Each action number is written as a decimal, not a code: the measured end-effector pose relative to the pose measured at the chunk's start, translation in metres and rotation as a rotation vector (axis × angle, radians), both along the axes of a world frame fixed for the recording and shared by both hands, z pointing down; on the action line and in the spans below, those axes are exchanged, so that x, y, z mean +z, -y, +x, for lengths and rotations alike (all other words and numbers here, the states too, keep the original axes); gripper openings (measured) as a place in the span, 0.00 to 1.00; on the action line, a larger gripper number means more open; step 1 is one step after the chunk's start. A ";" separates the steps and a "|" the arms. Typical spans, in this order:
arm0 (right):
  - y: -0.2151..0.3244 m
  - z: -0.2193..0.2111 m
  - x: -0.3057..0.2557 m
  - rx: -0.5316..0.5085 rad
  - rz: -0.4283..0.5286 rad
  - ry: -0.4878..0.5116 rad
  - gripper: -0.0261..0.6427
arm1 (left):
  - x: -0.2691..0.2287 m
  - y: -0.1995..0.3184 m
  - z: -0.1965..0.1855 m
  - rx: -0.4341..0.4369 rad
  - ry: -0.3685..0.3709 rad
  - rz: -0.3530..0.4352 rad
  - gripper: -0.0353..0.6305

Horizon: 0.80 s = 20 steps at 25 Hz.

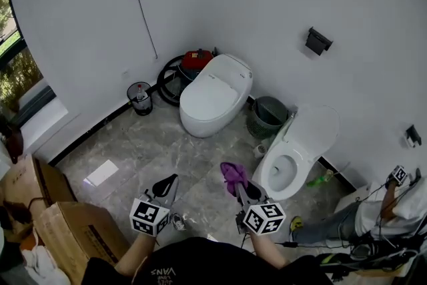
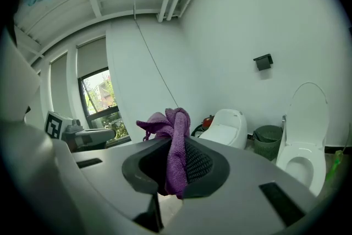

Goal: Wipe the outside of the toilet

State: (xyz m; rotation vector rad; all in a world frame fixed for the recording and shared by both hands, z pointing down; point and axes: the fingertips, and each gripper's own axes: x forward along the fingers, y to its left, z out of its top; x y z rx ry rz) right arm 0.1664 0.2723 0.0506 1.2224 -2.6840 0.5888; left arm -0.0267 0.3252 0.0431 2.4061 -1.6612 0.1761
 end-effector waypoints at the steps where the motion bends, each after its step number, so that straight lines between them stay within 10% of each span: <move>1: 0.006 -0.010 0.000 0.001 0.000 -0.005 0.10 | -0.001 0.008 -0.010 0.002 -0.004 0.002 0.06; 20: 0.125 -0.107 0.015 -0.012 0.013 -0.075 0.10 | 0.030 0.103 -0.108 -0.024 -0.055 -0.023 0.06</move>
